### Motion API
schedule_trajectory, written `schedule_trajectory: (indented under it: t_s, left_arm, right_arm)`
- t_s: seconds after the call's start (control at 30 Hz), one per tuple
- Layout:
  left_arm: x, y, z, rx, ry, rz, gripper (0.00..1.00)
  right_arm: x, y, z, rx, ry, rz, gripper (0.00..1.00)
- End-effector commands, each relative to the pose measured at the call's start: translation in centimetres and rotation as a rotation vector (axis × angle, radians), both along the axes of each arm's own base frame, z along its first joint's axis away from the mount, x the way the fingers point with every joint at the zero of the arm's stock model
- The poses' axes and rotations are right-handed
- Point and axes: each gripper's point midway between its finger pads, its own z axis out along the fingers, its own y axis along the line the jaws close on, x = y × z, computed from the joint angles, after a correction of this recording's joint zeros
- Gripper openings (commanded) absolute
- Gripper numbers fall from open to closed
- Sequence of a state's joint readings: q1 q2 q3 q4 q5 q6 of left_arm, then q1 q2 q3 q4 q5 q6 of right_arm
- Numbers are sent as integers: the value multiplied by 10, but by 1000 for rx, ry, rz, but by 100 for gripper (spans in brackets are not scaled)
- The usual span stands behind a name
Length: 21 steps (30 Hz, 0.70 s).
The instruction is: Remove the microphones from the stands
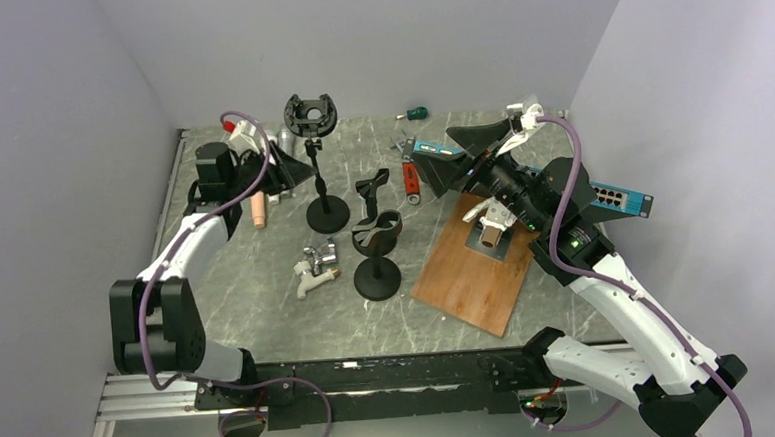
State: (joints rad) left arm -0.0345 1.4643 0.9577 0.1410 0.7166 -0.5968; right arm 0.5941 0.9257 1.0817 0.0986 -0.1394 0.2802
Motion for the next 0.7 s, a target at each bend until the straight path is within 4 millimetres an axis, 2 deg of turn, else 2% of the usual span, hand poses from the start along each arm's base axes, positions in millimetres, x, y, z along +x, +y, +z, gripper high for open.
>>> schedule_trajectory:
  t_s: [0.0,0.13,0.3,0.47,0.67]
  left_arm:
    - [-6,-8,68,-15,-282,-63,74]
    - [6,-3,83,-8,-296,-22,81]
    - [19,-6,105,-74,-304,-11,75]
    - [32,-5,110,-94,-278,13,70]
    - [41,-12,104,-149,-235,-11,62]
  right_arm:
    - [-1,-1,10,13,-29,2,100]
    - [-1,-1,12,13,-33,0,100]
    - [-2,2,13,24,-36,14,100]
    - [-3,2,15,20,-38,20,100]
    - [-4,-3,18,16,-49,1,100]
